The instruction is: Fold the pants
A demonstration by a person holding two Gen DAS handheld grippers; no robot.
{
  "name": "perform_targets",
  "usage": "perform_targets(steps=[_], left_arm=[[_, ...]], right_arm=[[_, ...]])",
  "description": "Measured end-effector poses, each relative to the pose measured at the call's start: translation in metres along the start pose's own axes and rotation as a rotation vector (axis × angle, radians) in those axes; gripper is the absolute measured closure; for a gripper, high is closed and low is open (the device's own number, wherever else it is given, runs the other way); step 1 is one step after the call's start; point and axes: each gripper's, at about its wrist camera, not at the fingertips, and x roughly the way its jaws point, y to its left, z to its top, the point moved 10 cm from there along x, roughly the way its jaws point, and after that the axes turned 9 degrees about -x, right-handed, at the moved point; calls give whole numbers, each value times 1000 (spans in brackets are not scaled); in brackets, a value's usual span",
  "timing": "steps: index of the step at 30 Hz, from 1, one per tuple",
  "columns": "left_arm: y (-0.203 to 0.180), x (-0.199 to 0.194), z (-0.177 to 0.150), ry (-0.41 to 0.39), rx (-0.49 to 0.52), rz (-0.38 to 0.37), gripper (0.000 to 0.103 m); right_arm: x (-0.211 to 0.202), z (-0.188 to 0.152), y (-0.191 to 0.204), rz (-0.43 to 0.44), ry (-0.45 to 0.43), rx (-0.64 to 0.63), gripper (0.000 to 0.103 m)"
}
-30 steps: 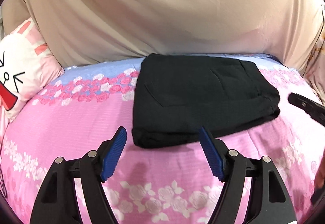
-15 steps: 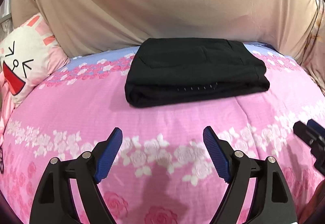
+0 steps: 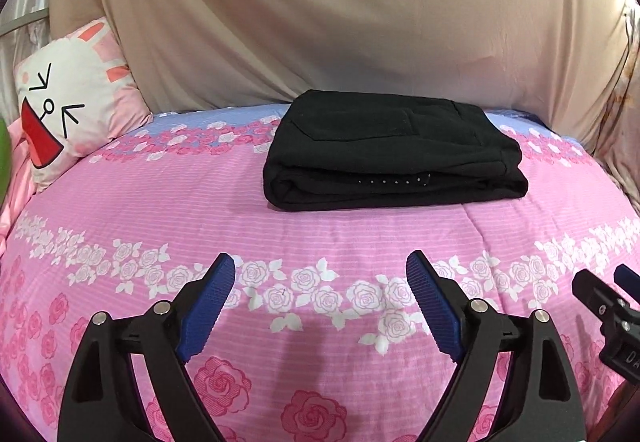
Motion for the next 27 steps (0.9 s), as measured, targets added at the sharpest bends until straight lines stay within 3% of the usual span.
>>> perform_targets(steps=[17, 27], left_arm=[[-1, -4, 0, -21, 12, 17, 17], [0, 1, -4, 18, 6, 8, 17]], right_arm=[[0, -2, 5, -32, 17, -33, 5], [13, -7, 8, -27, 87, -31, 5]])
